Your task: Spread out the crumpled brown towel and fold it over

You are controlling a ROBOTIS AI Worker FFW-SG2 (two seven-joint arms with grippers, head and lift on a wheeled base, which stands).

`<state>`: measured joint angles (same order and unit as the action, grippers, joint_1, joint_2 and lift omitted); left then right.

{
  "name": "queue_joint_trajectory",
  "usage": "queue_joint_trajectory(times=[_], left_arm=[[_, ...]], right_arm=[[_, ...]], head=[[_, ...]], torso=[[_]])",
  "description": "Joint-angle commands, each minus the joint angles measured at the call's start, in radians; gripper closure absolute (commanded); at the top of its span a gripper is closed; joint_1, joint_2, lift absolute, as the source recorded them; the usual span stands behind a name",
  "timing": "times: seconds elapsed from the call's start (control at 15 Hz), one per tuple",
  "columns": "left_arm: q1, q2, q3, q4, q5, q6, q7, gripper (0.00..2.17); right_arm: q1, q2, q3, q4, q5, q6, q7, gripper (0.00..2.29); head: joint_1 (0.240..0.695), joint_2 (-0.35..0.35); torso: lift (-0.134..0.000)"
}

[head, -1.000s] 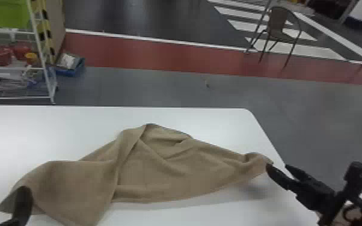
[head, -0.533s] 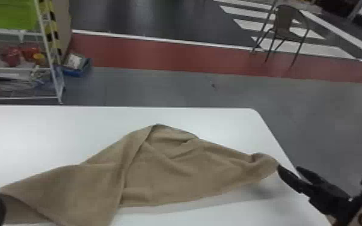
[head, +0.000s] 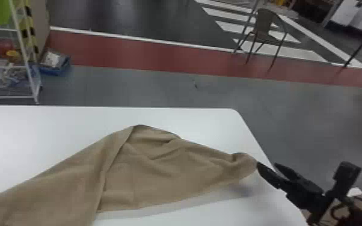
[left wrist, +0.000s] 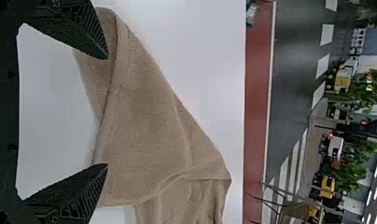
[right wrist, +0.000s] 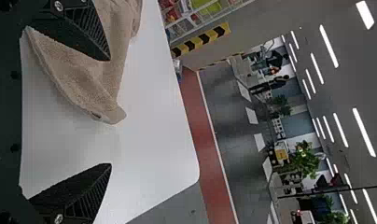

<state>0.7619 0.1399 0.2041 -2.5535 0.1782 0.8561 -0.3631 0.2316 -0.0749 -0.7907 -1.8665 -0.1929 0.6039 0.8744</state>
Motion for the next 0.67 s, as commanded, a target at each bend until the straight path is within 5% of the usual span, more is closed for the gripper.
queue_joint_trajectory(times=[0.0, 0.13, 0.33, 0.6], left_arm=[[0.011, -0.005, -0.038, 0.006, -0.055, -0.114, 0.038, 0.07], [0.042, 0.009, -0.106, 0.07, -0.128, -0.418, 0.111, 0.07], [0.04, 0.047, -0.235, 0.144, -0.23, -0.614, 0.254, 0.14], [0.022, 0.072, -0.394, 0.22, -0.341, -0.621, 0.312, 0.2]], right_arm=[[-0.001, -0.005, -0.01, 0.01, 0.0, -0.012, 0.0, 0.08], [-0.008, -0.006, -0.009, 0.023, 0.001, -0.022, -0.002, 0.08], [-0.015, -0.003, 0.015, 0.027, 0.01, -0.025, -0.008, 0.08], [-0.02, -0.003, 0.044, 0.036, 0.018, -0.034, -0.017, 0.08]], head=[[0.695, -0.35], [0.695, -0.35], [0.695, -0.35], [0.695, -0.35]], torso=[[-0.123], [-0.123], [-0.123], [-0.123]])
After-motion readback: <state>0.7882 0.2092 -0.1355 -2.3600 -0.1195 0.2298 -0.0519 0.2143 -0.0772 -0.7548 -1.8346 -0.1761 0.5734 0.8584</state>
